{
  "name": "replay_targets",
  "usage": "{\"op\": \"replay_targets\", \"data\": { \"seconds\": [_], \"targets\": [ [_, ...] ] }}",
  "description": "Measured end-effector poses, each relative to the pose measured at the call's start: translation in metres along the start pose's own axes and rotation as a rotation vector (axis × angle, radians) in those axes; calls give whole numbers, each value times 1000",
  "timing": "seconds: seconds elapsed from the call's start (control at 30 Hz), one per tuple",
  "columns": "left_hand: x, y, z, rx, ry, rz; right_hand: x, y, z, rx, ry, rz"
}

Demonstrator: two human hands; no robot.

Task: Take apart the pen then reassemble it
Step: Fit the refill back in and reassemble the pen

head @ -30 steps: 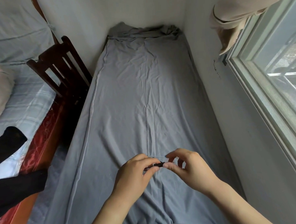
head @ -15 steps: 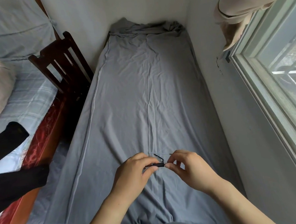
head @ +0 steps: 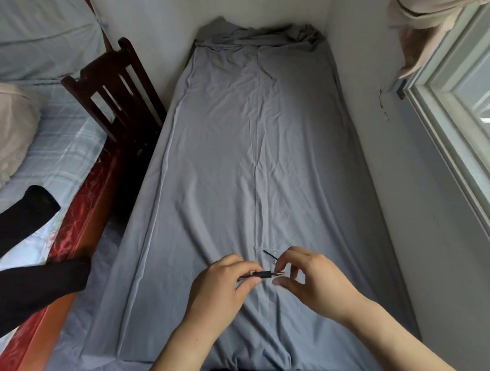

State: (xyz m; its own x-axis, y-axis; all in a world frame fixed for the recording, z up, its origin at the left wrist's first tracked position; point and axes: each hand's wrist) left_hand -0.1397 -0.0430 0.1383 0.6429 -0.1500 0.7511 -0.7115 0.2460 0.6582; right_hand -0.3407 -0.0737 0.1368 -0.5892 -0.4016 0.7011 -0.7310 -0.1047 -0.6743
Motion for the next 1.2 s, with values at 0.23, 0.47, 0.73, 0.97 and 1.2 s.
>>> {"op": "replay_targets", "data": {
  "seconds": [0.23,0.47,0.73,0.97,1.2],
  "targets": [
    [-7,-5,8,6,40,31,-9,3,12,-62,-32,32],
    [-13,-22,18,19,40,15,-14,11,24,-53,34,88],
    [-33,-48,27,97,-65,43,-39,43,52,-263,-126,86],
    [-32,-81,20,239,-117,51,-72,72,80,-450,-31,-186],
    [-14,-94,2,285,-133,14,-100,68,87,-532,49,-105]
  ]
}}
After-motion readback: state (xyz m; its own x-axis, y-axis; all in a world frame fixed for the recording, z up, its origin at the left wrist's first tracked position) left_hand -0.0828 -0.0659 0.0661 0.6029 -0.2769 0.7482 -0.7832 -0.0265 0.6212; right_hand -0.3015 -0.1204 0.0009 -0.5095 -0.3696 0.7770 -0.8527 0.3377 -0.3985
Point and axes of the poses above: each hand's wrist, its own z-axis towards the middle knuckle, its own x-axis out of the back of the hand, y = z × x, and after that the axes turned 11 degrees about -x, right-handed
